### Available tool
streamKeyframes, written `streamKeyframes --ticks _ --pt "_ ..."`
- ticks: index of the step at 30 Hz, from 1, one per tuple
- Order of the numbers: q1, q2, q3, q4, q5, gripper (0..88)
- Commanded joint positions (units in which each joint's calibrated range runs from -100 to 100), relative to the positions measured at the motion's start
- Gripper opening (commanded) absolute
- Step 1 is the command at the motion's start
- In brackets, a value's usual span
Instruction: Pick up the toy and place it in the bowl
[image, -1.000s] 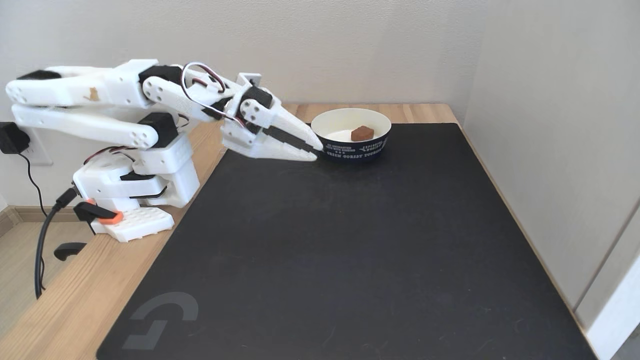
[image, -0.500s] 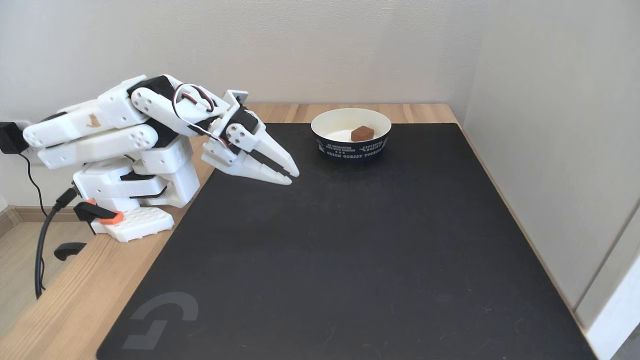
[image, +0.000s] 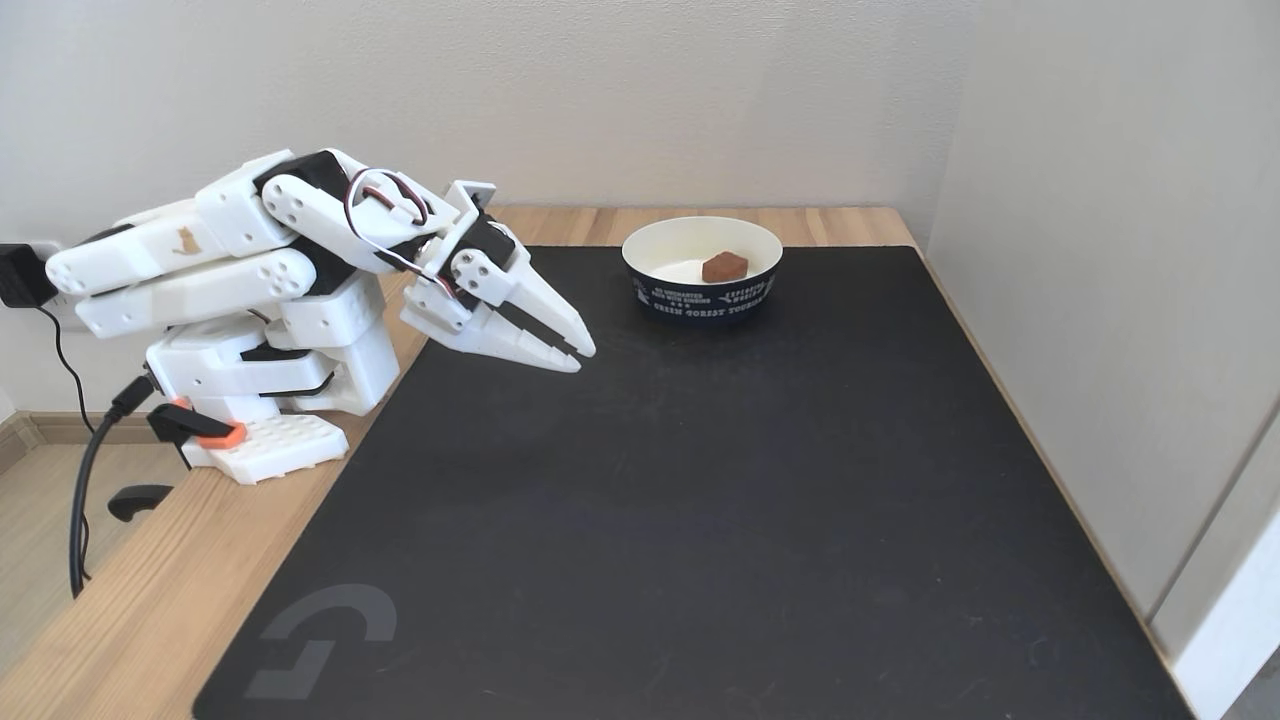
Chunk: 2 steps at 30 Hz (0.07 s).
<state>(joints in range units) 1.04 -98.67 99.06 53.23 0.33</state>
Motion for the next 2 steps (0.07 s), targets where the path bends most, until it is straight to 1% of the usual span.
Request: streamKeyframes --ticks 1,2 --pt "0.34 -0.75 0.4 0.2 -0.02 2.4" --pt "0.34 -0.75 0.4 0.2 -0.02 2.4"
